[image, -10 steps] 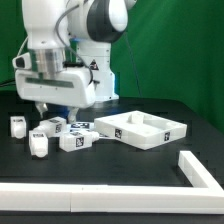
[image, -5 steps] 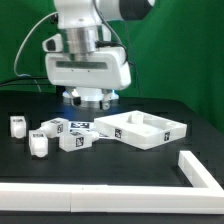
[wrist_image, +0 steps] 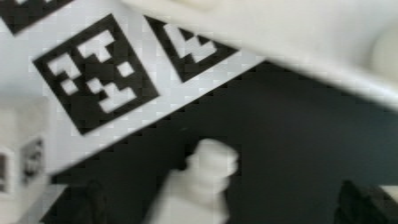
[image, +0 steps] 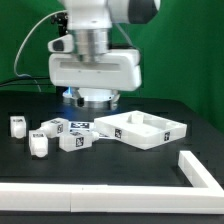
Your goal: Assemble one leg
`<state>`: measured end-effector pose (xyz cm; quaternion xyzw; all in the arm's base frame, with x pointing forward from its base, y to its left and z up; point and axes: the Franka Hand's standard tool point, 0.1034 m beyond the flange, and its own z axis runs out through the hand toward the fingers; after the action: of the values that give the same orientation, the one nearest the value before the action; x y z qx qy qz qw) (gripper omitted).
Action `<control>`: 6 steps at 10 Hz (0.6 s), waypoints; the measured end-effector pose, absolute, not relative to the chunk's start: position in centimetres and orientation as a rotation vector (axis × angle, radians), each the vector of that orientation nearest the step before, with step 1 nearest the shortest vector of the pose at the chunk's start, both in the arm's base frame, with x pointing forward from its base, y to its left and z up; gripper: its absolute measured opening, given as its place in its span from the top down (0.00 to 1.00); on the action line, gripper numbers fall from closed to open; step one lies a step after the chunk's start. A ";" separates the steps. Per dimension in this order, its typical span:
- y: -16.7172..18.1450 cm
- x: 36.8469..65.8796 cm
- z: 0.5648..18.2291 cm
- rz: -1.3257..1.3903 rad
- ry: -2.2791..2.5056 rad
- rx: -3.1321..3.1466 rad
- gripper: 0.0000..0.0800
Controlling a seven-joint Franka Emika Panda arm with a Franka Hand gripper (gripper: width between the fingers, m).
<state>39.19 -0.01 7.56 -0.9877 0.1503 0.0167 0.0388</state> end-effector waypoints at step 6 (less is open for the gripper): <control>0.9 39.3 6.3 0.002 -0.542 -3.043 0.19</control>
Offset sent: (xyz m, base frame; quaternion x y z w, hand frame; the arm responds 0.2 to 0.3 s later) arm -0.0285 -0.0113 -0.0085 0.0144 0.1177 -0.0422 0.9920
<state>39.28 0.89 6.28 -0.9842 -0.1752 0.0006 0.0252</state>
